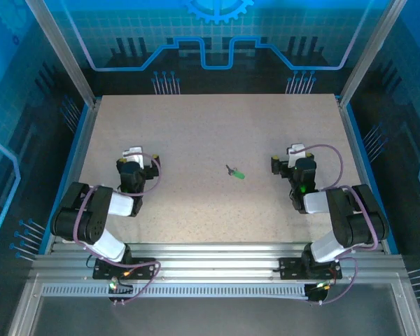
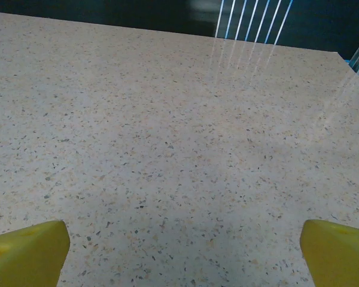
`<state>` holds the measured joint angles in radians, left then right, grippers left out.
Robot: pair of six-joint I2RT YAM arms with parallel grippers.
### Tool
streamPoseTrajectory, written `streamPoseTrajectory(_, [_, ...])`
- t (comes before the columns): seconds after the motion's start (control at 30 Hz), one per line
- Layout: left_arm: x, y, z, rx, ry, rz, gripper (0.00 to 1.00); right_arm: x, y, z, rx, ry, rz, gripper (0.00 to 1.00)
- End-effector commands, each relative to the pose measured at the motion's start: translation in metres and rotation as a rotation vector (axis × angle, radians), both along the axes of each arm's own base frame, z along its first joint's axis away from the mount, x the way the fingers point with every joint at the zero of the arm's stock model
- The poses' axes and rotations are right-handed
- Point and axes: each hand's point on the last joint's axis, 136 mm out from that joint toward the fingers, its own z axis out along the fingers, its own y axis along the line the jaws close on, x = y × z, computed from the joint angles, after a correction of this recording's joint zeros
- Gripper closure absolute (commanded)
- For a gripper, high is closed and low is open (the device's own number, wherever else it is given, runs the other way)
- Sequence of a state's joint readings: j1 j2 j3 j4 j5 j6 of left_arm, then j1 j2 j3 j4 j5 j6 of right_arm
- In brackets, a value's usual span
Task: Remove the keys from the keyring
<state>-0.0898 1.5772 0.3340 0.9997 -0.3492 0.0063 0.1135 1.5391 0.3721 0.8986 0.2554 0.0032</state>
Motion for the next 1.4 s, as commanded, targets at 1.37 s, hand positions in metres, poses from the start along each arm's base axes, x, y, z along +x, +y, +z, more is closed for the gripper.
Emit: streamPoseTrajectory(1.37, [0.005, 0.018, 0.064, -0.015, 0.007, 0.126, 0.01, -0.011, -0.002, 0.092, 0.000, -0.104, -0.100, 0.00])
